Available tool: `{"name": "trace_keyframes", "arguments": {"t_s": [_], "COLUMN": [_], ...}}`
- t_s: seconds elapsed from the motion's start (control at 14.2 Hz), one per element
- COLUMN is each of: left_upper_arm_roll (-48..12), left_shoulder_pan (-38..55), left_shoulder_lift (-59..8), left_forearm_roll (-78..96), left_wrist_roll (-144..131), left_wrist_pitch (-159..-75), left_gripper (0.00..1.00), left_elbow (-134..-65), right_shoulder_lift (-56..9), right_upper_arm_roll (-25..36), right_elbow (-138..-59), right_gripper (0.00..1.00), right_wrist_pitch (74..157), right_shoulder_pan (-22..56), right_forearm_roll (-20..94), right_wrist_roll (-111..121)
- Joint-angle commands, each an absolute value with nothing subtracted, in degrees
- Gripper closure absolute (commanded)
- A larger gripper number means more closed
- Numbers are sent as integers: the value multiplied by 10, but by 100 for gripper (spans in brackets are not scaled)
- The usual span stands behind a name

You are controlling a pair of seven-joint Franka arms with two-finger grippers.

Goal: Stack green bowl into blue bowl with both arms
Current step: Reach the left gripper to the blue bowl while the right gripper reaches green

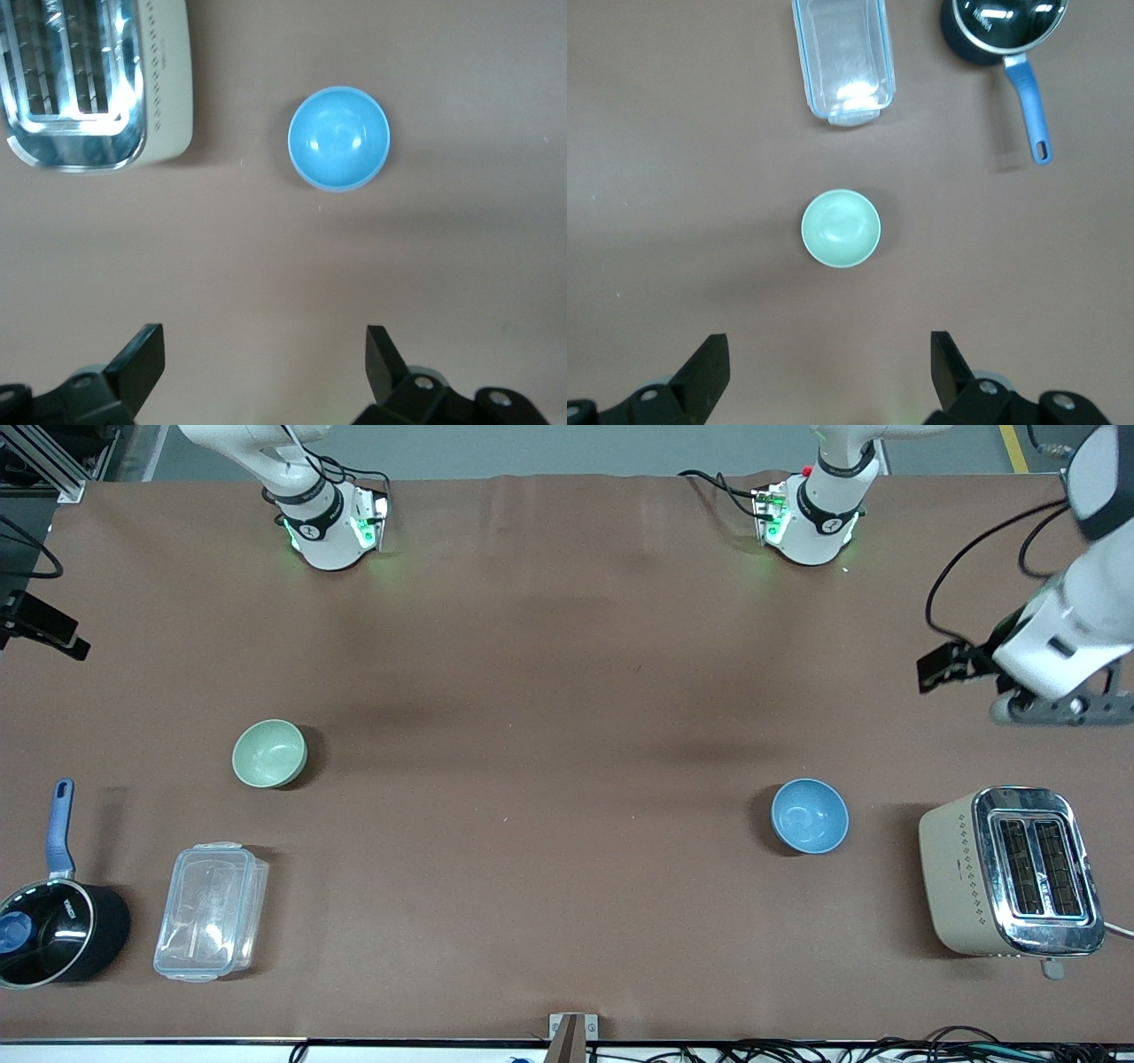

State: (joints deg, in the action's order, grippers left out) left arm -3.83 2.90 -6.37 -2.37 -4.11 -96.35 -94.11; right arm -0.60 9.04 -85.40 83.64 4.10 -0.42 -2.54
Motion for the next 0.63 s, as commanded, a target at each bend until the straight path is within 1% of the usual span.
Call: {"name": "trace_keyframes", "arguments": {"t_s": [0.0, 0.14, 0.21, 0.49, 0.56], "left_upper_arm_roll": [-34, -33, -34, -35, -36], "left_shoulder_pan": [27, 28, 23, 15, 16], "left_shoulder_lift": [-95, -123, -140, -233, -253], "left_forearm_roll": [-26, -27, -27, -25, -21], "left_wrist_roll": [-45, -45, -45, -54, -63], "left_wrist_pitch": [-1081, -1161, -1196, -1311, -1323], "left_gripper": [0, 0, 0, 0, 3], "left_elbow": [-1013, -1050, -1066, -1073, -1070], "right_shoulder_lift": [10, 9, 8, -5, -13], "right_upper_arm_roll": [97, 107, 108, 109, 109], "right_elbow": [-955, -1031, -1072, -1216, -1252], "right_gripper": [0, 0, 0, 0, 0], "right_wrist_pitch": [883, 944, 989, 1182, 1235], "right_shoulder_pan": [36, 37, 37, 36, 36], "right_forearm_roll": [-13, -12, -13, -12, -13], "right_wrist_roll": [11, 18, 19, 33, 37]}}
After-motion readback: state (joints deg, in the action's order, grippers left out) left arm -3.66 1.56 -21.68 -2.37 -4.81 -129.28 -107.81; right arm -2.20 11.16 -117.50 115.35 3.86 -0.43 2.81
